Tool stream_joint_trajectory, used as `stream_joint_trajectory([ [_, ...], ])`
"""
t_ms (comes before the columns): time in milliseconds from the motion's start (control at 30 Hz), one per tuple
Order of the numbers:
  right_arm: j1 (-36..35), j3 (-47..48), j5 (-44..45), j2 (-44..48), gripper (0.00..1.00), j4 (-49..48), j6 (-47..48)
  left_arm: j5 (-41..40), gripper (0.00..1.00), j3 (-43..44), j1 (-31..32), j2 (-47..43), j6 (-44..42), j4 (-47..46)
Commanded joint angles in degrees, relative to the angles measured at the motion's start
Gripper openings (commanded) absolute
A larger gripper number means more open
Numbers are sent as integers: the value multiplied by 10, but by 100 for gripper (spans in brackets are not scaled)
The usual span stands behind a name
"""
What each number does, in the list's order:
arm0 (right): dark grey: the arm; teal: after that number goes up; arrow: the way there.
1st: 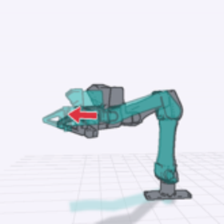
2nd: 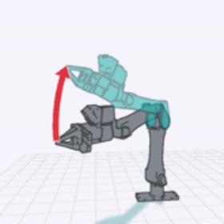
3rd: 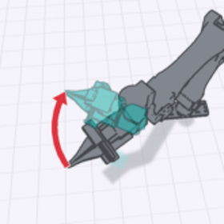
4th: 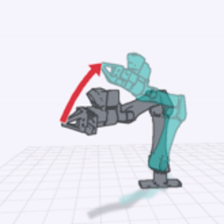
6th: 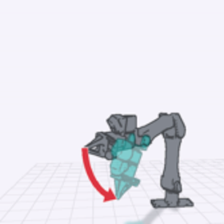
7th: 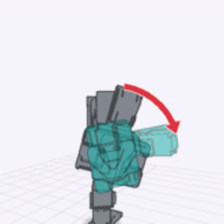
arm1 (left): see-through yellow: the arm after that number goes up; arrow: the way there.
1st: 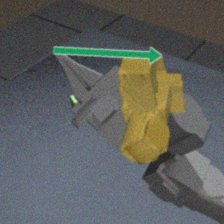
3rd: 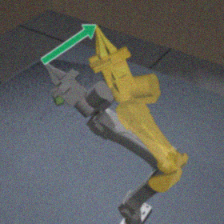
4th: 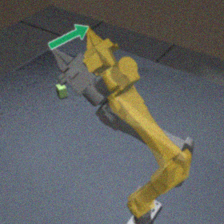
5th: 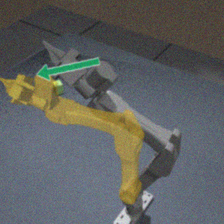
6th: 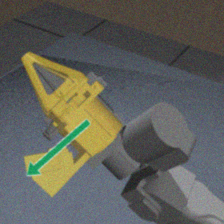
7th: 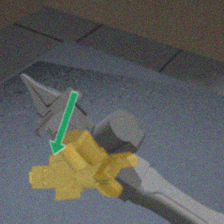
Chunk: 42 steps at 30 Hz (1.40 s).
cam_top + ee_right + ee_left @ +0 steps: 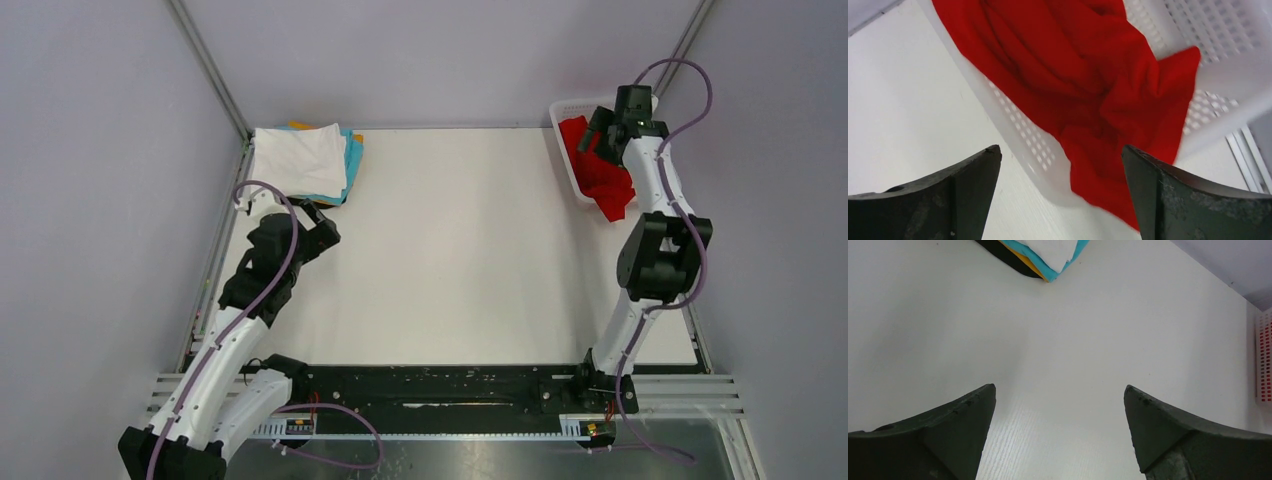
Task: Fold and stack the t-shirts
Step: Grab crumpled tshirt from bin with the right arm
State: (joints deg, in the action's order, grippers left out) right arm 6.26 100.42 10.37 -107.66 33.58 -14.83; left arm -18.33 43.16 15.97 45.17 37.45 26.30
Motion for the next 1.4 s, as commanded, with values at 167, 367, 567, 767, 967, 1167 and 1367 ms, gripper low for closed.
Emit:
stream_joint_trajectory([
  [167, 27, 329, -82, -256, 93, 90, -11, -28, 99, 33, 1, 27, -9, -26],
  [367, 27, 374, -96, -325, 89, 81, -40, -31, 99, 40, 1, 38, -3, -27],
  [567, 27, 372, -131, -358, 74, 75, -47, -35, 99, 39, 1, 39, 0, -21],
  [767, 27, 391, -151, -348, 10, 56, -60, -30, 99, 43, 1, 36, -2, -14],
  [967, 28, 408, -145, -265, 0, 4, -61, -15, 99, 34, 1, 7, -4, -16],
  [1167, 28, 360, -162, -153, 0, -57, -40, -13, 99, 24, 1, -28, -2, -18],
  [1367, 26, 345, -275, -58, 0, -92, -57, -1, 99, 20, 1, -58, 2, -17],
])
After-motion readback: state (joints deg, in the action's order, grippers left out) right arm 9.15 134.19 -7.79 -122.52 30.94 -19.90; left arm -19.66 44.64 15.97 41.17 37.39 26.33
